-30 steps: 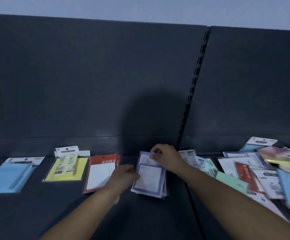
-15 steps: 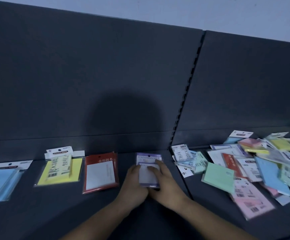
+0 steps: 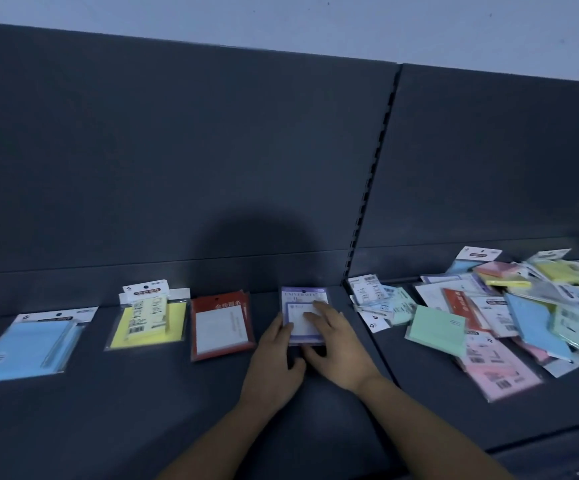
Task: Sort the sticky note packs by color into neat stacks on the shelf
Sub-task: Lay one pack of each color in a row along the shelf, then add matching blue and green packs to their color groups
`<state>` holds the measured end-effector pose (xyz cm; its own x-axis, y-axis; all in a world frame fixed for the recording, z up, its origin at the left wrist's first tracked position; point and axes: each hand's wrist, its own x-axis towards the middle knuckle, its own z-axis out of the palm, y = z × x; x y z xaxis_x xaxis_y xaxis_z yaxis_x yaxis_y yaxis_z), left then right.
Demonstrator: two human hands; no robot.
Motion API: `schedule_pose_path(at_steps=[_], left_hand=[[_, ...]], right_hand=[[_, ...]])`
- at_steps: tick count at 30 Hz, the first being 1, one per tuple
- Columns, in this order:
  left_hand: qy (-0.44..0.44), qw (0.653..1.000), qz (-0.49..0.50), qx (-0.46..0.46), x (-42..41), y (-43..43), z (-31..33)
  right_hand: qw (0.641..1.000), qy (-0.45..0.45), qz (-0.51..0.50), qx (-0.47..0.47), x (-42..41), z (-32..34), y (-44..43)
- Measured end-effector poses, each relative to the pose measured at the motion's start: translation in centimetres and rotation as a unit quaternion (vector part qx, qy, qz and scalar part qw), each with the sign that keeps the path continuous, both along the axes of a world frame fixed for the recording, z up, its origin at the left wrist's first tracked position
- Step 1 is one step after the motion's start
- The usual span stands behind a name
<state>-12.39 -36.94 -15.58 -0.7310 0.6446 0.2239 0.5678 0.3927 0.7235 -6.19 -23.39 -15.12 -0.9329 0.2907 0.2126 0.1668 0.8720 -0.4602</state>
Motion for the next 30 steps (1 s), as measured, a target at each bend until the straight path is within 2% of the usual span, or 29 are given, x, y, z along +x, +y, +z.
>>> schedule_pose_path(at_steps=[3, 7, 9, 15, 19, 21, 22, 25, 27, 30], left_hand=[[0.067, 0.998, -0.014, -0.015, 0.3, -0.1, 0.0], [0.173, 0.985, -0.013, 0.0, 0.1, 1.2, 0.2], [0.212, 0.977, -0.026, -0.01, 0.1, 3.7, 1.2], [0.318, 0.938, -0.028, -0.131, 1.4, 11.4, 3.7], [0.338, 0.93, -0.007, -0.145, 1.2, 13.8, 3.5], [0.303, 0.94, -0.009, -0.154, 1.0, 14.1, 3.3], [0.271, 0.954, -0.003, -0.131, 1.2, 14.3, 3.5], [0.097, 0.99, 0.088, 0.049, 2.7, 14.3, 5.5], [-0.022, 0.98, 0.119, 0.161, 4.0, 14.0, 7.0], [-0.143, 0.936, 0.135, 0.291, 5.9, 12.5, 8.6]], right_hand=[[1.0, 0.017, 0.0, 0.009, 0.6, 0.4, -0.4], [0.985, 0.145, -0.035, -0.087, 2.8, 1.4, -0.5], [0.978, 0.178, -0.045, -0.104, 5.0, 2.1, 0.4], [0.993, 0.103, -0.052, -0.038, 11.8, 3.0, 7.6], [0.989, 0.093, -0.087, -0.073, 13.4, 3.1, 11.5], [0.986, 0.084, -0.104, -0.101, 13.2, 3.2, 12.4], [0.983, 0.078, -0.111, -0.121, 12.9, 3.3, 12.7], [0.974, 0.093, -0.087, -0.185, 11.5, 4.2, 13.4], [0.958, 0.105, -0.056, -0.26, 10.4, 5.2, 13.2], [0.89, 0.1, 0.021, -0.445, 8.9, 7.0, 11.7]])
